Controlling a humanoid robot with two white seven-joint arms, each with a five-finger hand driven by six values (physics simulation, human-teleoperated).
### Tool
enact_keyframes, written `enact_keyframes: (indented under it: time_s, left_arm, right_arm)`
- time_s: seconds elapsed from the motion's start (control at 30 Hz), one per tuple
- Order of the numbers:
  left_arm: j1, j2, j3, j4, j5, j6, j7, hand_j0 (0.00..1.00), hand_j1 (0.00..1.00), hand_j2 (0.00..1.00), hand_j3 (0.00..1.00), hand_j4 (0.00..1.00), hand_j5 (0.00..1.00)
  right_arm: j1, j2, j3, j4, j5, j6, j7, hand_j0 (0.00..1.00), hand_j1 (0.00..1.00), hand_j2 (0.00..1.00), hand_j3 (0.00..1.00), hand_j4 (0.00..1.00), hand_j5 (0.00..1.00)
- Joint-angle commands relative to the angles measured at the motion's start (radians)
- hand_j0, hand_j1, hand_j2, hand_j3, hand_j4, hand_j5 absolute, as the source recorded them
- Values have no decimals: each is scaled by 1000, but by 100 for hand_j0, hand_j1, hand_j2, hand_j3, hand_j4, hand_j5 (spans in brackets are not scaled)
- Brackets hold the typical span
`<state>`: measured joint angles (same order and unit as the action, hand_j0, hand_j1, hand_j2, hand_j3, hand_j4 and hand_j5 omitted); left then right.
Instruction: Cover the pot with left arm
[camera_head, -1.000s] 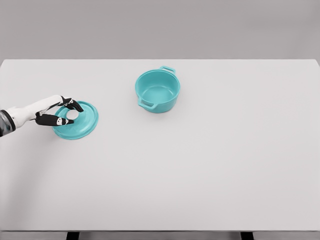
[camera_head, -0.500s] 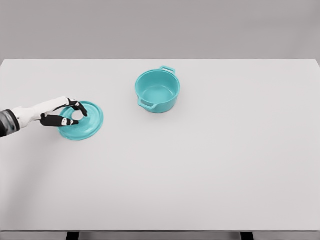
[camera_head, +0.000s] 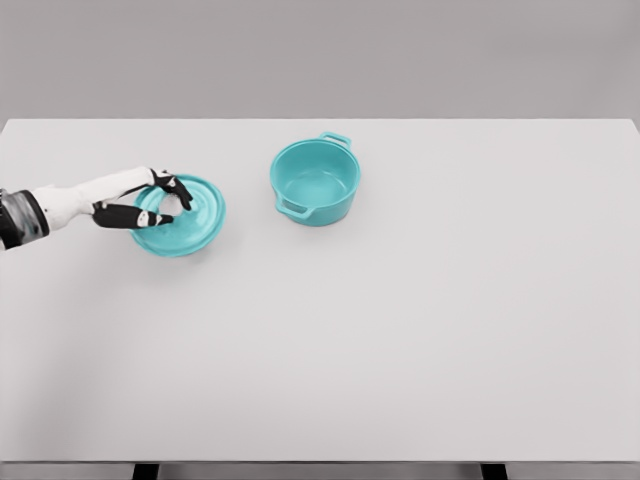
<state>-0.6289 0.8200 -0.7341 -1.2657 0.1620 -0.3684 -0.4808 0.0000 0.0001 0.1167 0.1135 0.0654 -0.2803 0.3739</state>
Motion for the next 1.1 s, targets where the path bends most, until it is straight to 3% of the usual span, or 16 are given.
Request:
enact_keyframes:
  time_s: [0.0, 0.1, 0.2, 1.07]
  left_arm:
    - [-2, 1, -16, -4, 7, 2, 1, 49, 49, 49, 49, 49, 49]
    - [-14, -1, -18, -3, 7, 6, 1, 49, 49, 49, 49, 49, 49]
    - [-57, -4, -71, -3, 7, 19, 2, 49, 49, 49, 49, 49, 49]
    - [-109, -47, -54, -23, -6, 17, 4, 48, 48, 48, 48, 48, 48]
  right_arm:
    - [0, 0, 0, 0, 1, 0, 0, 100, 100, 100, 100, 100, 100]
    - [0, 0, 0, 0, 1, 0, 0, 100, 100, 100, 100, 100, 100]
    - [0, 0, 0, 0, 1, 0, 0, 100, 100, 100, 100, 100, 100]
    - [0, 0, 0, 0, 1, 0, 0, 100, 100, 100, 100, 100, 100]
